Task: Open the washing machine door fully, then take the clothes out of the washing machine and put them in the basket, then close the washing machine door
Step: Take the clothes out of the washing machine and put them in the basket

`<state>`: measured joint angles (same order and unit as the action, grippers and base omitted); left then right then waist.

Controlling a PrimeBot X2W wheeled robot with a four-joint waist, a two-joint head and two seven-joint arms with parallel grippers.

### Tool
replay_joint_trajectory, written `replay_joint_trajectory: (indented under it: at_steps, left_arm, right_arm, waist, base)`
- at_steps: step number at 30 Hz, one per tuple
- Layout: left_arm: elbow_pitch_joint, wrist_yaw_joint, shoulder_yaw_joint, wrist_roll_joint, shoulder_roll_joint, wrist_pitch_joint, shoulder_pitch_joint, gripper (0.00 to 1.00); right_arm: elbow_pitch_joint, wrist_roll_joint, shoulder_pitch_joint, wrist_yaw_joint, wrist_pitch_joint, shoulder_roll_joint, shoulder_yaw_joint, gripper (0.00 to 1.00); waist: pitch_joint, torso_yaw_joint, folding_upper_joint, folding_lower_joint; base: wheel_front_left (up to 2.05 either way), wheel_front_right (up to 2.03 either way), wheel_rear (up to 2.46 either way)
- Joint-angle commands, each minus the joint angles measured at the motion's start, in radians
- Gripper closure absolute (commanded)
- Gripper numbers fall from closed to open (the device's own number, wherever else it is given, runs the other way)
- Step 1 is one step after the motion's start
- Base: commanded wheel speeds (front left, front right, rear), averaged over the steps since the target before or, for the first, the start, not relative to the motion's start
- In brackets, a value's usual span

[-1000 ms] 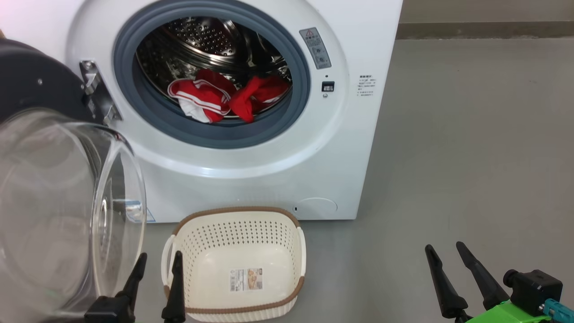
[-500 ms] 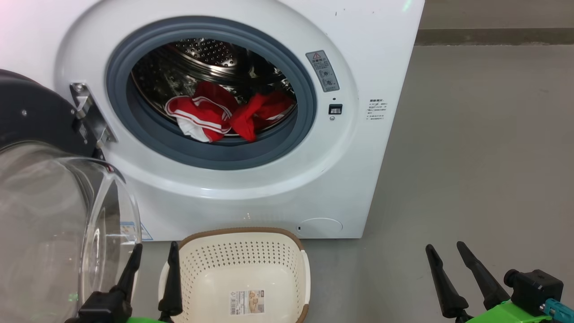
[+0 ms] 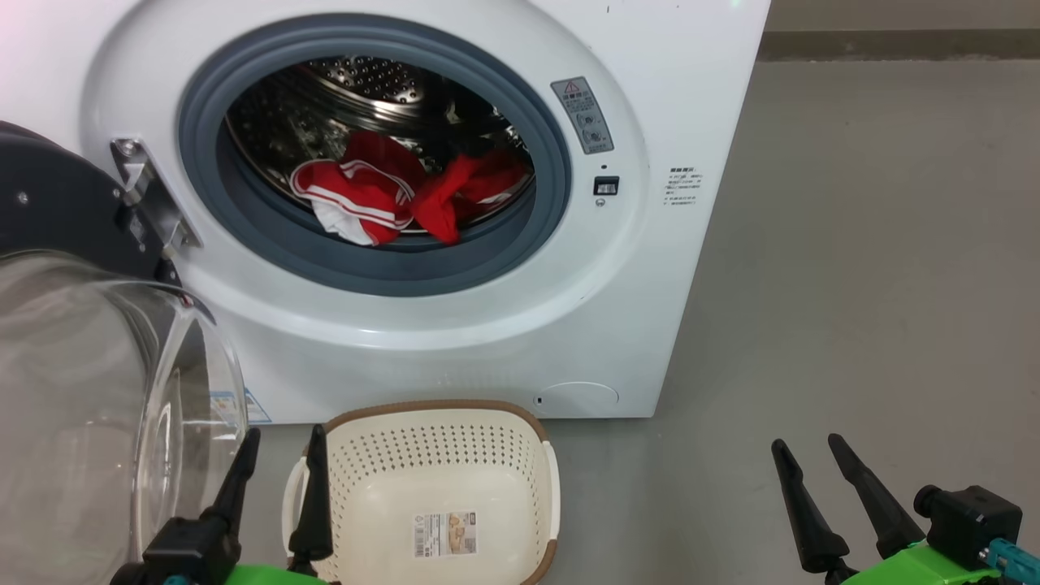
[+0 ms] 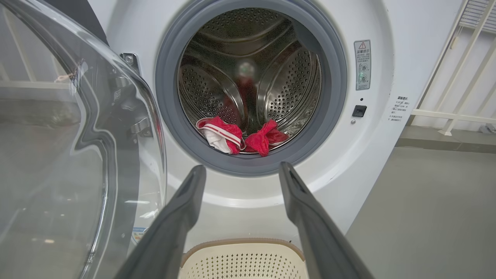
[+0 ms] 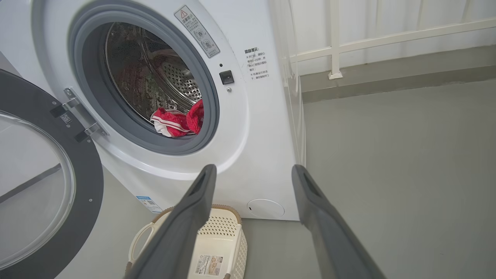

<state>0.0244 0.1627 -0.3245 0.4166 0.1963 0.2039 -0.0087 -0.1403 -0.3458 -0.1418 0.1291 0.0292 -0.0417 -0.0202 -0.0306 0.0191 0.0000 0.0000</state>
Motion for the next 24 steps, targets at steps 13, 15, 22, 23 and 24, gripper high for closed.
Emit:
replay_joint_trajectory:
  at_steps: [13,15,22,23,24]
  left_arm:
    - [0.016,-0.016,0.014,-0.009,0.010,0.004,-0.152,0.00]
    - [0.031,-0.021,0.011,-0.007,0.006,0.005,-0.172,0.00]
    - [0.082,-0.034,0.003,0.001,-0.010,0.011,-0.225,0.00]
    - [0.091,-0.035,0.003,0.002,-0.012,0.012,-0.232,0.00]
    - [0.101,-0.037,0.003,0.003,-0.014,0.014,-0.239,0.00]
  right_arm:
    - [-0.029,0.011,0.113,0.002,-0.008,-0.009,0.035,0.00]
    - [-0.027,0.013,0.125,0.002,-0.009,-0.009,0.041,0.00]
    - [-0.016,0.017,0.161,0.002,-0.010,-0.009,0.058,0.00]
    - [-0.013,0.017,0.167,0.002,-0.011,-0.009,0.060,0.00]
    - [-0.011,0.017,0.173,0.002,-0.012,-0.009,0.062,0.00]
  waist:
    - [-0.083,-0.008,0.0000,0.0000]
    - [-0.095,-0.010,0.0000,0.0000]
    - [-0.120,-0.016,0.0000,0.0000]
    - [-0.125,-0.018,0.0000,0.0000]
    - [-0.128,-0.019,0.0000,0.0000]
  base:
    - [0.00,0.00,0.00]
    - [0.00,0.00,0.00]
    - [0.00,0.00,0.00]
    - [0.00,0.00,0.00]
    - [0.00,0.00,0.00]
